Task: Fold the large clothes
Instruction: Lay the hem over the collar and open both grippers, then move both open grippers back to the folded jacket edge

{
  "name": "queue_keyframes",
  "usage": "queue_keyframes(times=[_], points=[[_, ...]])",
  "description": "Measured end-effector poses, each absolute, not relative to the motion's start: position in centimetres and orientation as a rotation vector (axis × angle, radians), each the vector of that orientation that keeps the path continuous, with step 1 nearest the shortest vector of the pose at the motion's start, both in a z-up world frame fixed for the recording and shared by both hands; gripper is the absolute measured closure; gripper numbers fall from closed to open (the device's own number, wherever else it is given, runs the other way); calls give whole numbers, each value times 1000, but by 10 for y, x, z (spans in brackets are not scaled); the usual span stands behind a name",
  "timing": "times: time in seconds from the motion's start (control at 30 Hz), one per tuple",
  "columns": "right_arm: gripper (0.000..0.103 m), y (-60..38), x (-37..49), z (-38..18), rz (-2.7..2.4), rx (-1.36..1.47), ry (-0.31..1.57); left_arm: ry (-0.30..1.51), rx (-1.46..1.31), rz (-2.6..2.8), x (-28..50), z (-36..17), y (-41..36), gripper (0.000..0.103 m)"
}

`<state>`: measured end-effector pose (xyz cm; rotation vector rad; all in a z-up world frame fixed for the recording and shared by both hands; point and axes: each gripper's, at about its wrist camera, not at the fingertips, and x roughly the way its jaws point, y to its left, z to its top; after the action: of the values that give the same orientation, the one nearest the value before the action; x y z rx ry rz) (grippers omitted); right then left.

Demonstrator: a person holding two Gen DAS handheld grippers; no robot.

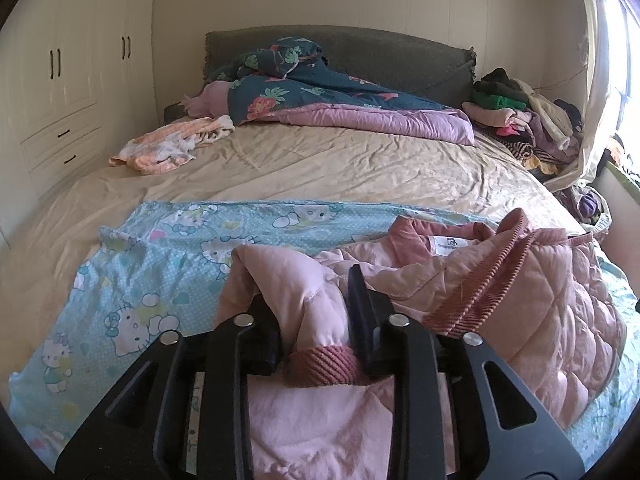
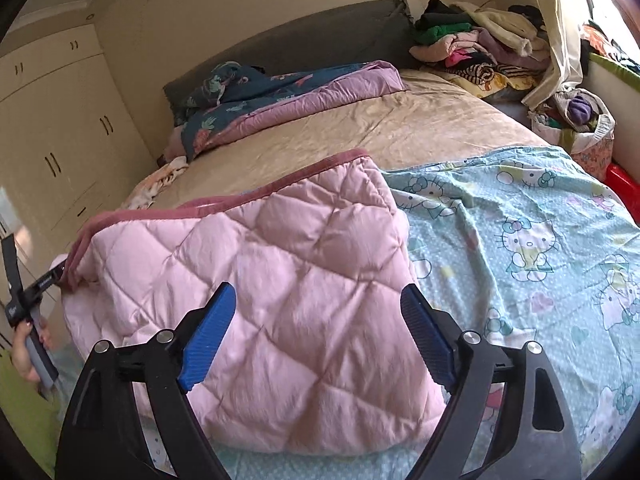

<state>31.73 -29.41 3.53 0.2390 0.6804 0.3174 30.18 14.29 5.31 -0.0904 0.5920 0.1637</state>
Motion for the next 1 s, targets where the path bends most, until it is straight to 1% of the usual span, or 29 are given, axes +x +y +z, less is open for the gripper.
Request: queue_keyframes(times=[0.03,0.1,0.17,0.23,0.3,0.37,0.4,0.47,0.53,0.57,0.63,0.7,1.0], points=[[17,-294,314,37,320,237,676,591,-95,160,301,54,142,75],[15,-294,308,40,329,235,666,583,-103,151,298,58,140,63],[14,-295,302,46,348,243,653,572,-102,146,295,61,139,46],[13,-296,295,52,353,246,636,550,-71,162,291,67,134,36],[12,-296,287,60,360,248,617,535,-54,154,286,73,130,35],[12,-297,281,67,360,247,599,525,-43,152,282,79,127,28],[11,-297,278,71,361,246,590,515,-35,155,279,82,125,27],[11,-297,271,79,360,238,569,506,-28,160,275,87,124,18],[10,-298,265,86,360,230,551,502,-29,164,271,90,123,12],[10,-299,262,89,359,224,542,502,-28,167,269,91,123,10],[10,-300,256,95,355,215,525,501,-28,169,265,94,122,10],[5,-300,248,102,349,205,501,502,-28,169,266,94,123,10],[4,-303,233,114,300,145,461,533,-39,169,240,93,126,10]])
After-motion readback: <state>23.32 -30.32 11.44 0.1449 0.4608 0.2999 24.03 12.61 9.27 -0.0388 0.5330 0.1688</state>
